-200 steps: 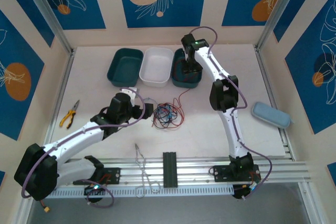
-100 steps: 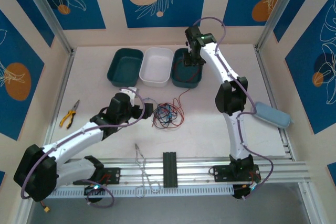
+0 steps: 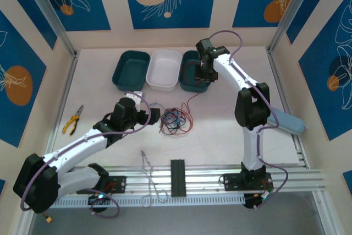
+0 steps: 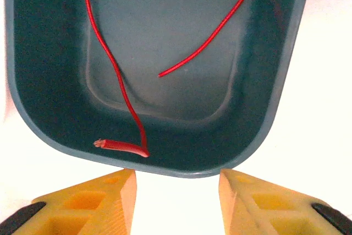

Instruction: Untangle the cables

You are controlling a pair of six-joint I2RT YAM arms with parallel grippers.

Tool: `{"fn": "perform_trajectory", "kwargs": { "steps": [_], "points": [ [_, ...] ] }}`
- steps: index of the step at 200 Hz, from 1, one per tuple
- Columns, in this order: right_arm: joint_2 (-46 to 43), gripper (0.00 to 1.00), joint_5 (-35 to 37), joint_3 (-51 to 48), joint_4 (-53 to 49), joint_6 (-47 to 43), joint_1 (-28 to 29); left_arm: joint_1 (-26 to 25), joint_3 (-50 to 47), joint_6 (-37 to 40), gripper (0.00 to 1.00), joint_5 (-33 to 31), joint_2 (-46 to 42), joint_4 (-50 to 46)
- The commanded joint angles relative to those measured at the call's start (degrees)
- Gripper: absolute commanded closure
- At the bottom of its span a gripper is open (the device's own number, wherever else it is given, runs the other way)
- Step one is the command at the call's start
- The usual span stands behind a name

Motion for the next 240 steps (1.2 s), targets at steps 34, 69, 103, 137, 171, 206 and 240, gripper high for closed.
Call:
{"fn": "perform_trajectory", "kwargs": {
  "steps": [34,69,103,137,171,206,240],
  "points": [
    [1.1,0.66,0.02,0.08,4.25,3.36,0.47,0.49,-0.47,-0.28,0.0,0.68,0.59,0.92],
    [3.62,0.68,-1.98,2.06,4.87,4.24,0.06,0.44,-0.38,-0.14,0.0,0.15,0.4,0.22],
    [4.11,0.73,-3.94,2.08,6.32,4.47,0.08,0.48,-0.38,-0.03,0.0,-0.11,0.48,0.13],
    [5.06,0.8,-4.38,2.97,6.27,4.85,-0.68,0.42,-0.47,-0.08,0.0,0.06,0.85,0.39],
    [6.89,0.83,-6.65,5.0,6.69,5.61,-1.59,0.42,-0.69,-0.14,0.0,0.1,1.18,0.74],
    [11.29,0.86,-9.31,9.57,5.98,6.55,-1.66,0.42,-0.78,-0.17,0.0,0.06,1.29,0.71],
    [15.65,1.0,-10.18,13.89,4.61,7.51,-1.78,0.42,-0.84,-0.17,0.0,-0.29,0.89,0.22]
  ]
}}
